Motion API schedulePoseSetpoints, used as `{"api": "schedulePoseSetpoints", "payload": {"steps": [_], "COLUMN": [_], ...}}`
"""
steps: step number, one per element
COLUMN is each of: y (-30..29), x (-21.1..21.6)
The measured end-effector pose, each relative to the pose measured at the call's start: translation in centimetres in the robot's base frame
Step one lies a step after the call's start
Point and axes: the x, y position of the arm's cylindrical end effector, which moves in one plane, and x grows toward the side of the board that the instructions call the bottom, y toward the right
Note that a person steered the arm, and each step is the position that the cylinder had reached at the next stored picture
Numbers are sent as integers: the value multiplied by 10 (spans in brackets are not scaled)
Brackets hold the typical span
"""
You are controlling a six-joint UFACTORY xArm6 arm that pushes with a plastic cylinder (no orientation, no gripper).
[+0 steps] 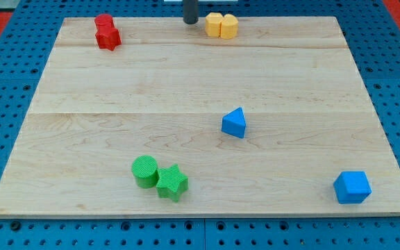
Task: Move your arm closer to the blue triangle
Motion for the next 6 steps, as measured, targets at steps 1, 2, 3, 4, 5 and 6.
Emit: {"api": "schedulePoseSetpoints", "payload": {"steps": [1, 2, 3, 4, 5, 6], "y": [-24, -24, -7, 41, 111, 156], "x": [18, 19, 38, 103, 142, 188]}}
